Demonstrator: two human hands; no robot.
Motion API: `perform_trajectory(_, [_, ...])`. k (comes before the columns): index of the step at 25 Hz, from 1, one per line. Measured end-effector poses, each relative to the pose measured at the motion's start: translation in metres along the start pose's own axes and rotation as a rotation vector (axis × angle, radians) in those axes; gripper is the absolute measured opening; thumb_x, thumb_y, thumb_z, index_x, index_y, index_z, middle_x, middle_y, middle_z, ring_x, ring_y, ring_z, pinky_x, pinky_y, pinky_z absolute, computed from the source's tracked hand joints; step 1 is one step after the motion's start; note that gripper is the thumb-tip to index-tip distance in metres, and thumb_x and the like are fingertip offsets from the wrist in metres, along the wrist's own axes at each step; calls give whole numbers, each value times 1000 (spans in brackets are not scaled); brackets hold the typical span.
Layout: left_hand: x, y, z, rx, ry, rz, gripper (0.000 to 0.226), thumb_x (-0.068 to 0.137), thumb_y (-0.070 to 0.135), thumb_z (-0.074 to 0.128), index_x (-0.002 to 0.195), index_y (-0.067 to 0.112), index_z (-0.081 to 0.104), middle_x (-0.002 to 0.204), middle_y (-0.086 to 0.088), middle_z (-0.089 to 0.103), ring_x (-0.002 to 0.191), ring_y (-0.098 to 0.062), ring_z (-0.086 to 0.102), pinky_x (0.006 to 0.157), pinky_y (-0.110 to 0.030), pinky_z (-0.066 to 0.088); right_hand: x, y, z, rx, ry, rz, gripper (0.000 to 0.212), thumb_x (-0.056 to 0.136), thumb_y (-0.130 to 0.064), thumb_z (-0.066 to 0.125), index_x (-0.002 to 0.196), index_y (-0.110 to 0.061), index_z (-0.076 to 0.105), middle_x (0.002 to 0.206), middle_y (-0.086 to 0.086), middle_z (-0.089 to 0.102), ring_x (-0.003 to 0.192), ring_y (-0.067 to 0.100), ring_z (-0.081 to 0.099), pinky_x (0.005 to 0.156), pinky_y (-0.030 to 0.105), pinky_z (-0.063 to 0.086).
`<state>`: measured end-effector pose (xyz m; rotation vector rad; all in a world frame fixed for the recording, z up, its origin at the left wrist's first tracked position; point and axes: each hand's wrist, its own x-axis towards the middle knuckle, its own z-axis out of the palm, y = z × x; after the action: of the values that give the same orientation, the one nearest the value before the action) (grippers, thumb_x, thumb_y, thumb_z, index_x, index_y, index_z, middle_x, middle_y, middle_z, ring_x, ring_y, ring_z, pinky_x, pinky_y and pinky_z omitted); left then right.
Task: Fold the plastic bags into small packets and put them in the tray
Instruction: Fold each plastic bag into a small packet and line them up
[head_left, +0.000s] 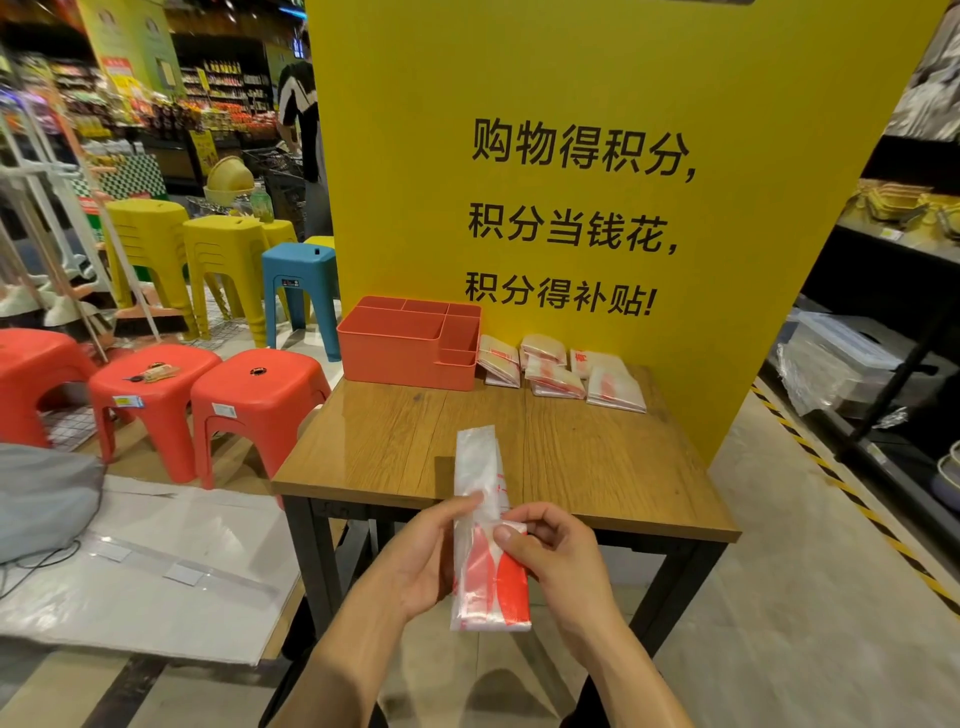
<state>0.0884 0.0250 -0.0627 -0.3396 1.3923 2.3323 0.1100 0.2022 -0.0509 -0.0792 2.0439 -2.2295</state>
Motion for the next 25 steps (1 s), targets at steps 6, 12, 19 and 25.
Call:
perform_trajectory(6, [3,10,3,271,90,178,37,82,24,85,105,-2,71,106,-20,77,92,-32,72,95,-53,55,4,-1,1,-63,-27,-21,17,82,-9,85,95,-7,73,93,13,75,79,20,71,70,30,59])
perform_trajectory(12, [3,5,10,313,175,279,41,78,38,88,85,11,58,75,-10,62,67,-22,57,61,-30,45,9,4,2,-59,25,12,19,81,-7,85,94,-4,71,91,22,72,75,21,70,64,28,54])
perform_trajectory(19, [-9,4,4,334,78,289,30,91,15,77,110,-5,66,101,-19,77,76,-20,72,63,-31,57,11,5,2,15,89,39,32,83,4,80,108,-1,60,81,15,69,68,19,67,60,28,53])
perform_trajectory(25, [-13,3,9,343,68,412,25,93,2,72,118,6,68,106,-14,78,90,-31,76,67,-32,61,16,5,-1,106,54,141,23,93,-4,72,113,-15,70,91,13,76,82,28,74,73,38,56])
